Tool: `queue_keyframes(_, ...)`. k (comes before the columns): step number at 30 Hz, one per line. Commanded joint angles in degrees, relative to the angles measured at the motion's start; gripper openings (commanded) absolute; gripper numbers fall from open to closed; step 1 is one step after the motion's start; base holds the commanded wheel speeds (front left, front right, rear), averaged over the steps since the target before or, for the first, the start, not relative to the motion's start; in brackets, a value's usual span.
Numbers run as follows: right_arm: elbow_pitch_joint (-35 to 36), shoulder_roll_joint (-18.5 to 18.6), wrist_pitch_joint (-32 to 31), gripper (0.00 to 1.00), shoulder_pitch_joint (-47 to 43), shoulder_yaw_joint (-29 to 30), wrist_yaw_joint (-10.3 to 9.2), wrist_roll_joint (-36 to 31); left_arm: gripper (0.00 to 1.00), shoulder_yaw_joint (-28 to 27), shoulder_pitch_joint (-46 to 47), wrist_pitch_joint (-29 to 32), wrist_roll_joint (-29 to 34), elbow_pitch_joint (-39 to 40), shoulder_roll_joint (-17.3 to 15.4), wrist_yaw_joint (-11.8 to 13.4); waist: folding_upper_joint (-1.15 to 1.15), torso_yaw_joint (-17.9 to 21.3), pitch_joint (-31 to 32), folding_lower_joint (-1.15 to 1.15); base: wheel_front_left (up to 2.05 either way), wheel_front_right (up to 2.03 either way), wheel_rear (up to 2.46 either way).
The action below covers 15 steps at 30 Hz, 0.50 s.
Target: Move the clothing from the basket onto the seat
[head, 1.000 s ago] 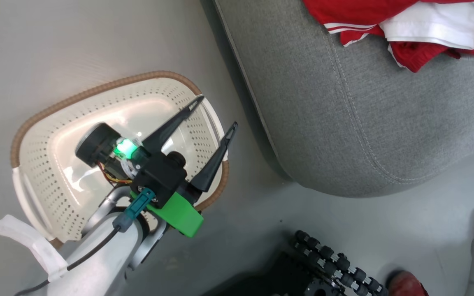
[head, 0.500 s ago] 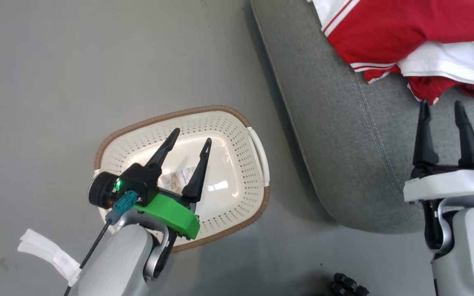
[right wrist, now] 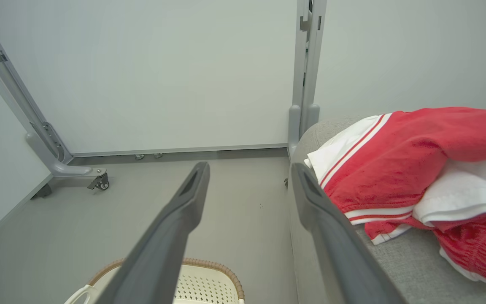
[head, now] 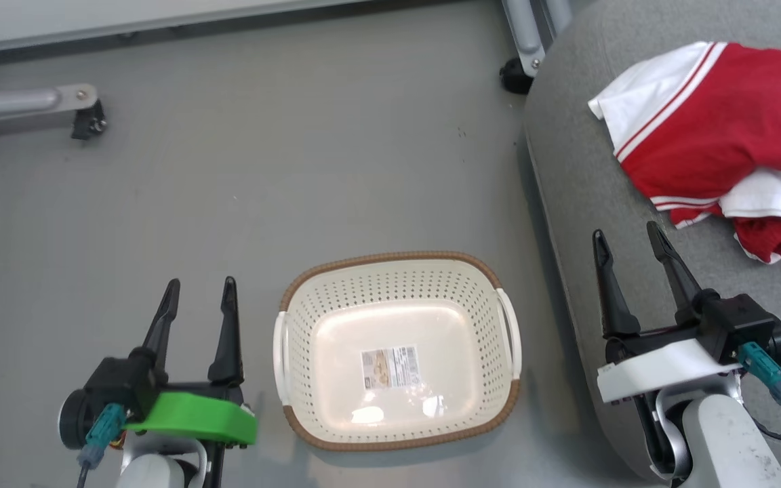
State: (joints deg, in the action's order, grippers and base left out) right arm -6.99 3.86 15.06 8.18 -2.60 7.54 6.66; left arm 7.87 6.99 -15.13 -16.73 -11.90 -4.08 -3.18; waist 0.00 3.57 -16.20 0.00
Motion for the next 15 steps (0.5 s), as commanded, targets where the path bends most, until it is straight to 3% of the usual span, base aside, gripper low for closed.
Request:
queue_keyframes(1, 0.8, 0.1, 0.2, 1.00, -1.7, -0.3, -0.10, -0.3, 1.00, -1.3, -2.4, 0.0, 1.4, 1.4, 0.6, -0.7, 0.00, -6.5, 7.7, 0.00, 0.00, 0.00, 0.00)
queue_keyframes(8, 5.8, -0.2, 0.2, 1.00, -7.7, -1.2, -0.10, -1.5, 1.00, -4.5, -10.5, 0.0, 4.7, 10.5, 1.2, -2.3, 0.00, -6.5, 13.1, 0.00, 0.00, 0.00, 0.00)
queue_keyframes(15, 9.3, -0.7, 0.2, 1.00, -13.1, -1.1, -0.10, -1.0, 1.00, -4.3, -16.6, 0.0, 6.6, 15.3, 1.1, -0.2, 0.00, -5.0, 16.4, 0.00, 0.00, 0.00, 0.00)
